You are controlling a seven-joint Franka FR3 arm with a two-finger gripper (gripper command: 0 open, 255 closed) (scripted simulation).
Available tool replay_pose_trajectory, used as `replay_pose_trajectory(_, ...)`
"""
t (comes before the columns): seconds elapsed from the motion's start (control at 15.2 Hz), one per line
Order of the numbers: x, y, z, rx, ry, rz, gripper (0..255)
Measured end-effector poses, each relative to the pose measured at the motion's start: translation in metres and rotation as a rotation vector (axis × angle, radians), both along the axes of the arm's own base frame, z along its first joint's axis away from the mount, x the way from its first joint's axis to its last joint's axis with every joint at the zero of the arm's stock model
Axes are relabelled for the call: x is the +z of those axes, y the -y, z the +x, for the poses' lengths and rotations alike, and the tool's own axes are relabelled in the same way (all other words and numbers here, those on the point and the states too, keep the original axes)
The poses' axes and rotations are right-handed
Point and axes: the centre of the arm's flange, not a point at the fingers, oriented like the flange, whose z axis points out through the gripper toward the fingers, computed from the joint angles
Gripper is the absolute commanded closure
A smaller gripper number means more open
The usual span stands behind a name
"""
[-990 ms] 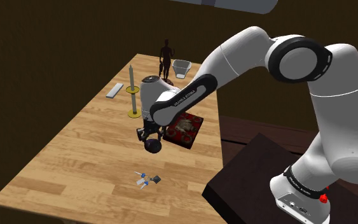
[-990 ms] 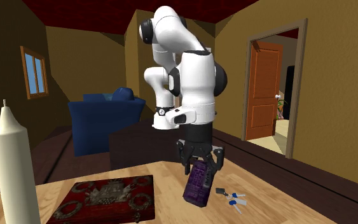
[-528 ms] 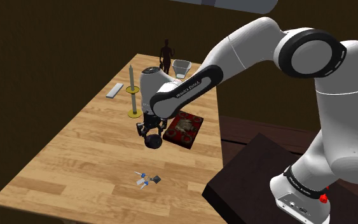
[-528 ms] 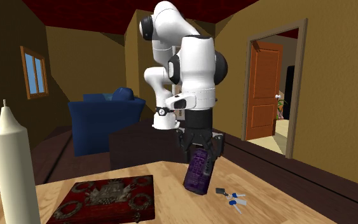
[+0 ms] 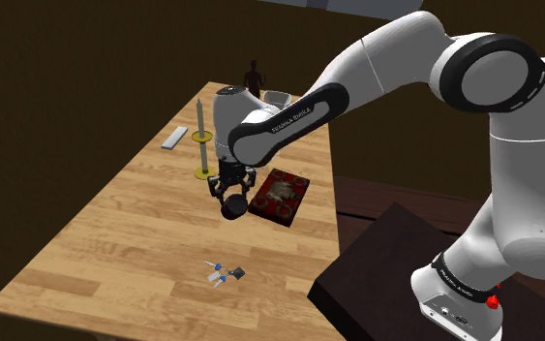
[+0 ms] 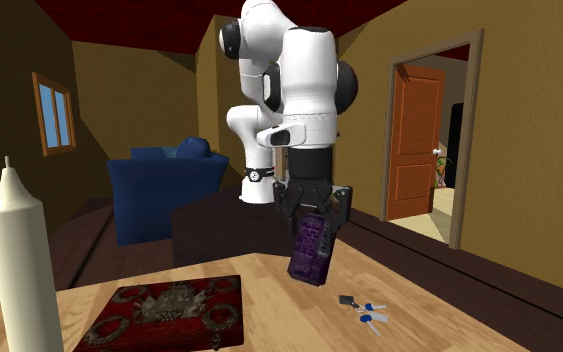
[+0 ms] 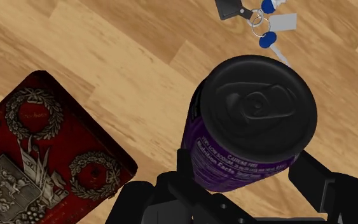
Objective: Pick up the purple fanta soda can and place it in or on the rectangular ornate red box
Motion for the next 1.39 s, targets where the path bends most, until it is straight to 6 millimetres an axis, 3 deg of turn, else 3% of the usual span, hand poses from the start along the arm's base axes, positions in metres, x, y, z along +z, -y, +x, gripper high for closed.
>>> replay_pose_trajectory(1.39, 0.03, 0.262, 0.053, -0.002, 0.0, 0.0, 255)
